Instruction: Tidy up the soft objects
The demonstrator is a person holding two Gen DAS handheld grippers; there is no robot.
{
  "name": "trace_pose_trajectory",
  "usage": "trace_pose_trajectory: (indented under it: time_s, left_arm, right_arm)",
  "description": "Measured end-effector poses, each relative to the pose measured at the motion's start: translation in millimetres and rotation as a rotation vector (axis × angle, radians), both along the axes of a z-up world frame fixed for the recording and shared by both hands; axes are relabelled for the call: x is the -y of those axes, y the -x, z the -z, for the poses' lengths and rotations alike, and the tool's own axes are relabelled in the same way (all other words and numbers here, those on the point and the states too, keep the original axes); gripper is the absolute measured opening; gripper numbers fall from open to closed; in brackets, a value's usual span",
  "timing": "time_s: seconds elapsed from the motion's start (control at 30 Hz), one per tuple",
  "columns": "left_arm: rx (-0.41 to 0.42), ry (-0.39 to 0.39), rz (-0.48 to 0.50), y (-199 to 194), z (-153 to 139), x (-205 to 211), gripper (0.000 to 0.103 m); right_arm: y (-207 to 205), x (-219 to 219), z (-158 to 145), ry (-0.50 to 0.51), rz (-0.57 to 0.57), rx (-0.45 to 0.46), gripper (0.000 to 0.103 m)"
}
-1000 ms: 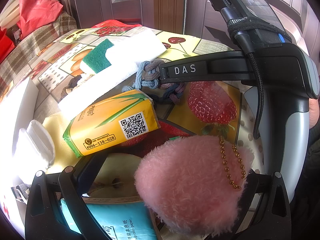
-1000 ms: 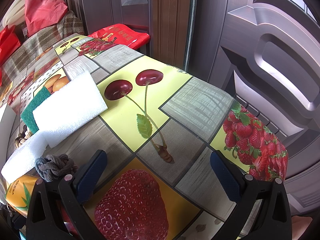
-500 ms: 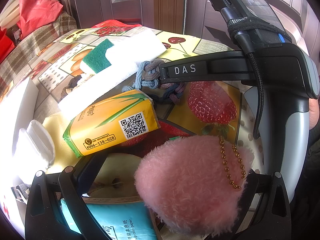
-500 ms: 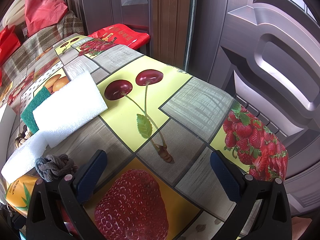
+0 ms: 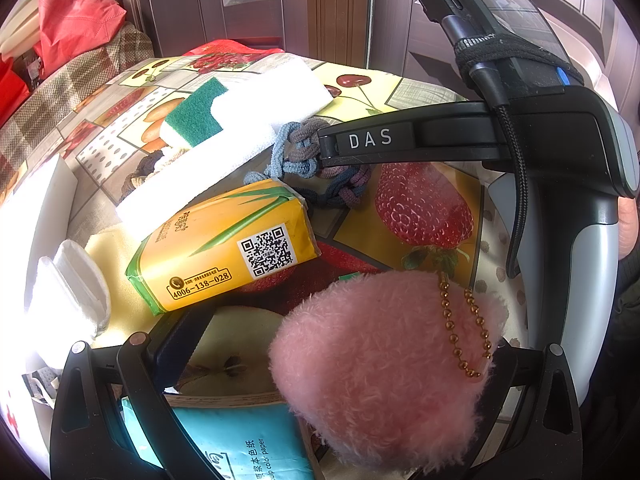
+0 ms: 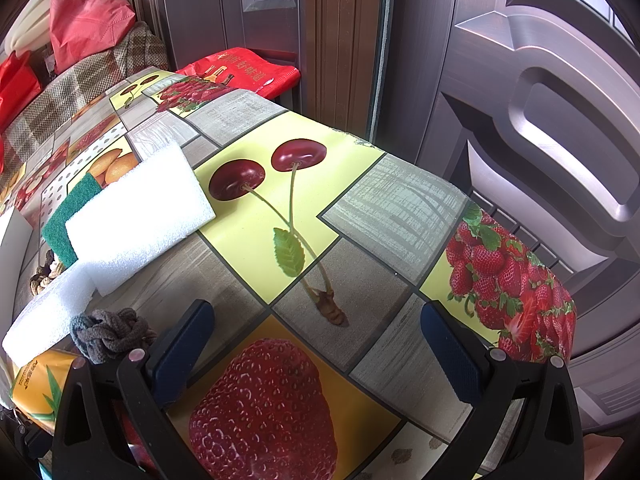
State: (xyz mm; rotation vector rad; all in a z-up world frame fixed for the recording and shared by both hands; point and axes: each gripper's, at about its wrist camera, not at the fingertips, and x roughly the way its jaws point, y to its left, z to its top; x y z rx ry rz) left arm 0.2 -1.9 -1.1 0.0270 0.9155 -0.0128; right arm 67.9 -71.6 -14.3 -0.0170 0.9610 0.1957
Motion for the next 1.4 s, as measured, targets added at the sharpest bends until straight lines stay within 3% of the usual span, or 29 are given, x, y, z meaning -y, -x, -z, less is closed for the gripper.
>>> trace_pose_trajectory:
  time_s: [1.2,1.3,1.4]
  left_arm:
    - [-0.015,-0.033,-0.008,0.5,-3.0,10.4,0.102]
    - [0.028,-0.033,-0.018,9.5,-9.3,15.7,0.102]
    - [0.178,-0.007,-0.035,38.1,-37.9,16.2,0.102]
  right_arm:
    - [-0.2,-1.3,-0.2,0.001,0.008,-0.013,0.103]
    - [0.7,0.5,-0.4,-0.005,0.009,0.006,0.103]
    - [0.4,1.9,-1.2,-0.004,-0.052,0.009,0.103]
